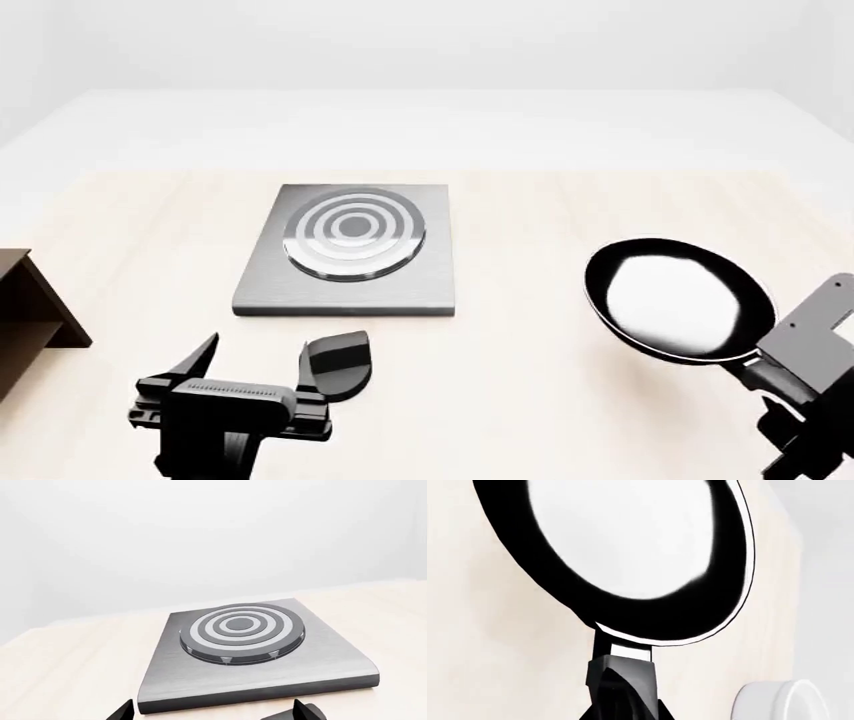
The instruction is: Turn on the stove and put the frying pan on it.
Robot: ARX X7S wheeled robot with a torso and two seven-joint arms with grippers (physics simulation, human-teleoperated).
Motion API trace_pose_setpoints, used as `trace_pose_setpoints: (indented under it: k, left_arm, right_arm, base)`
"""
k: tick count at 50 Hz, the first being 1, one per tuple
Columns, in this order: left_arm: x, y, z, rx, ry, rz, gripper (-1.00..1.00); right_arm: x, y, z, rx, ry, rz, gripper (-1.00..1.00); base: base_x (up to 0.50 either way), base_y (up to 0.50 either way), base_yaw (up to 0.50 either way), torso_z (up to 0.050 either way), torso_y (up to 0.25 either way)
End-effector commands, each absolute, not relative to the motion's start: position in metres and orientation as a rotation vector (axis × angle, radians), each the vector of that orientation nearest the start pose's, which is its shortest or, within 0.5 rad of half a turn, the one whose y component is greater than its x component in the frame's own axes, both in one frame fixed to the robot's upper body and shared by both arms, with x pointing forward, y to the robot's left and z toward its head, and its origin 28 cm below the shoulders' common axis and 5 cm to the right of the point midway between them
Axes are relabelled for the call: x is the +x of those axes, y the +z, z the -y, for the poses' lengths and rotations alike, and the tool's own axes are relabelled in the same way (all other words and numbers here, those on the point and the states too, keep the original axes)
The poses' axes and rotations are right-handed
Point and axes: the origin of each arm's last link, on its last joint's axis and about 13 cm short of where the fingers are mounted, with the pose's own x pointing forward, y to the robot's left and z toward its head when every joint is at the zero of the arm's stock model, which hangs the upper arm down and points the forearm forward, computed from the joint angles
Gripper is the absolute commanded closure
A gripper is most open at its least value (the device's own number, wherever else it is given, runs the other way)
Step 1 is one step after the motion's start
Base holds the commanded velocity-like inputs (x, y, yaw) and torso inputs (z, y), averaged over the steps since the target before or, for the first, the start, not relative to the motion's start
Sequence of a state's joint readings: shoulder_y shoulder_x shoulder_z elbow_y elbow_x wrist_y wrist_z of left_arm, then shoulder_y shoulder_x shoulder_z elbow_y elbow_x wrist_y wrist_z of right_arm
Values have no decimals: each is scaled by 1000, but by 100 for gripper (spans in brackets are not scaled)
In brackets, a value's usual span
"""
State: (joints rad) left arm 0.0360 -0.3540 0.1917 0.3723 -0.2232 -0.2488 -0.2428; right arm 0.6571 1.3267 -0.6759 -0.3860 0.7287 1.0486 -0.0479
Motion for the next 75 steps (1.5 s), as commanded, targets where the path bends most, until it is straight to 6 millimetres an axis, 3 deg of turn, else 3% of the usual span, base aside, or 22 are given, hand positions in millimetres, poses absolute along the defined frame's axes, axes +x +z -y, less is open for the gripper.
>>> trace_pose_setpoints:
  k: [1,35,55,75]
  left_arm:
    - [195,65,-232,117,-32,34,-100]
    - [195,63,-232,97,-35,48,-100]
    - [195,62,-233,97,-31,45,-100]
    - [195,61,-233,97,-30,46,-100]
  right_arm:
    - [216,239,280,-876,67,-572,100]
    - [291,275,220,-820,189,-242,100]
    - [319,279,194,-833,216,-194,100]
    - [355,269,146,-790,265,-145,100]
  base:
    - [0,0,3,0,0]
    - [0,0,0,0,1]
    - [0,0,0,0,2]
    - [0,0,0,0,2]
